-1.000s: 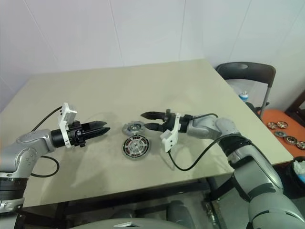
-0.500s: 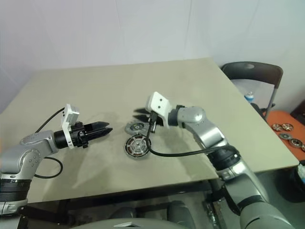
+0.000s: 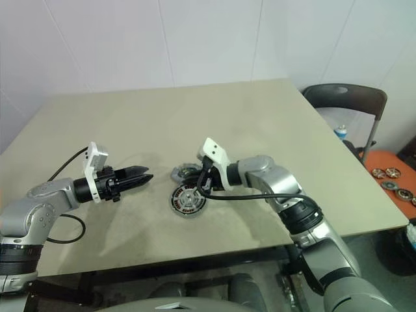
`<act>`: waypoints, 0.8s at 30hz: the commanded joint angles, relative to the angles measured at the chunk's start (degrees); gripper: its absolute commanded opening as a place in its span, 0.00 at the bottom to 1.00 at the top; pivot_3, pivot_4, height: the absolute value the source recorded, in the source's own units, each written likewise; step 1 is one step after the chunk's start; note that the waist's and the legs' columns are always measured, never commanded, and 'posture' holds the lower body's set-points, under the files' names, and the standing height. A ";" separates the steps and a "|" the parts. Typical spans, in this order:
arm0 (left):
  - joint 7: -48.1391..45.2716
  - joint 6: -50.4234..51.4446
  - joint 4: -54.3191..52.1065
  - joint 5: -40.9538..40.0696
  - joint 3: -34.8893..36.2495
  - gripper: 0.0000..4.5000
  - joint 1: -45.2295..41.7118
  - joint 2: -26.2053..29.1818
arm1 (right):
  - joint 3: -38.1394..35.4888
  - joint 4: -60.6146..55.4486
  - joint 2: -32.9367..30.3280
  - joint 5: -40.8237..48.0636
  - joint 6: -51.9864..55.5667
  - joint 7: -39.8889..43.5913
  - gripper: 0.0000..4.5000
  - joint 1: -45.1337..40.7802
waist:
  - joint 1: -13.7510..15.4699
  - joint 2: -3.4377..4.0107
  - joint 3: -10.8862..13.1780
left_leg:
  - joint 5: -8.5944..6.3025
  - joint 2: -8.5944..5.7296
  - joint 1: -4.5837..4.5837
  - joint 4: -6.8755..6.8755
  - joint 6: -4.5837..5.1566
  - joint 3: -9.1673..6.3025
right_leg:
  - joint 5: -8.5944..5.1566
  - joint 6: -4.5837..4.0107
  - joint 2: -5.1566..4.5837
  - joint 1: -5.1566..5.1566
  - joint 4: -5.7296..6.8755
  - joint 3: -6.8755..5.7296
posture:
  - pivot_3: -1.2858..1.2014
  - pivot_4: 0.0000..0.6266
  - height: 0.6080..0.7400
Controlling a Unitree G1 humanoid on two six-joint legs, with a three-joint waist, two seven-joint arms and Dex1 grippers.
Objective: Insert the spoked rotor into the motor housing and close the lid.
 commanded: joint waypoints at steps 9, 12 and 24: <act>0.27 -1.46 -0.77 -0.20 1.20 0.46 -0.55 0.28 | 4.58 7.05 -0.29 -8.18 -3.34 4.19 0.11 2.16 | -0.05 -0.05 -0.04 | 0.00 -0.01 -0.37 0.12 -0.02 0.03 | 0.02 -0.02 -0.03 -0.44 0.11 -0.01 | 0.52 0.00 1.00; 0.25 -1.62 -0.69 -0.10 1.13 0.46 -0.64 0.33 | 3.90 6.49 0.01 -8.62 -3.82 4.42 0.11 2.27 | 0.01 -0.06 -0.05 | 0.01 0.01 -0.33 0.12 -0.03 0.03 | 0.03 -0.03 -0.01 -0.43 0.16 -0.03 | 0.52 0.00 1.00; 0.55 -1.89 -0.81 0.07 0.40 0.46 -0.47 -0.08 | -4.83 1.77 1.63 2.72 9.30 8.92 0.11 -1.69 | -0.02 -0.05 -0.04 | 0.02 0.04 -0.60 0.11 -0.06 0.01 | 0.07 -0.09 -0.01 -0.72 0.14 -0.07 | 0.52 0.00 1.00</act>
